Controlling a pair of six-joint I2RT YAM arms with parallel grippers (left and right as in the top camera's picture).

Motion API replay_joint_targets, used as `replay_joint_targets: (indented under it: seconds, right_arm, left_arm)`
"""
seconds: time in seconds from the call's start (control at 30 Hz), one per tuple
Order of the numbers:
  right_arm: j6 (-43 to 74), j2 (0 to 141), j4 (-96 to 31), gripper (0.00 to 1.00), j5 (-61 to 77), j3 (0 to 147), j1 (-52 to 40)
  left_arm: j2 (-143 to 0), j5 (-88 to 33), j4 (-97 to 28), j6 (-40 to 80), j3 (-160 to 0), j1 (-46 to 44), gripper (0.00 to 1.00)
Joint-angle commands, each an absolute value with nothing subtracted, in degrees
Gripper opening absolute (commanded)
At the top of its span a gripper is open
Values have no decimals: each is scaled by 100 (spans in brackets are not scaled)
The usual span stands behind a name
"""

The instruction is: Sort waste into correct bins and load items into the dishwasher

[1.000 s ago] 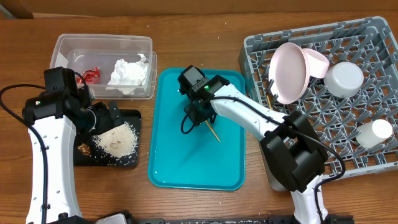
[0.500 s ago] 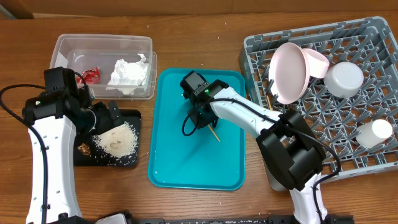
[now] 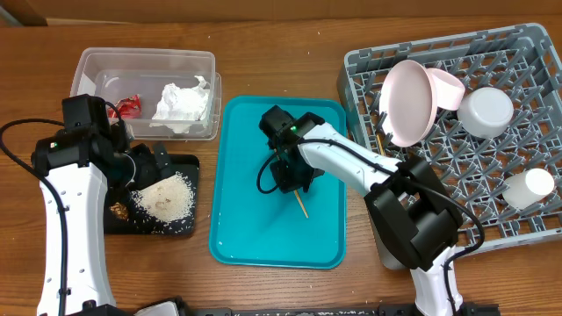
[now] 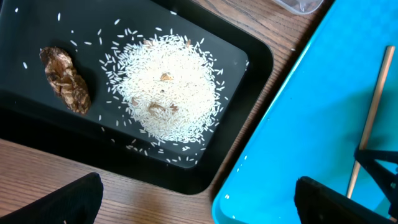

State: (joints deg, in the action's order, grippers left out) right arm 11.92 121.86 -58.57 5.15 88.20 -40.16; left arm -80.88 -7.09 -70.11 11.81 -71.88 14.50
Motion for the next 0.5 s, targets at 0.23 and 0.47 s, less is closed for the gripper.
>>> replay_joint_targets:
  seconds: [0.23, 0.47]
  right_arm:
    - [1352, 10302, -6532, 4, -661, 8676, -4001]
    - [703, 9489, -6930, 4, -1155, 8676, -3461]
  left_arm:
    - [-8068, -707, -7002, 1114, -7253, 1461, 100]
    - [-8068, -707, -7002, 1114, -7253, 1461, 100]
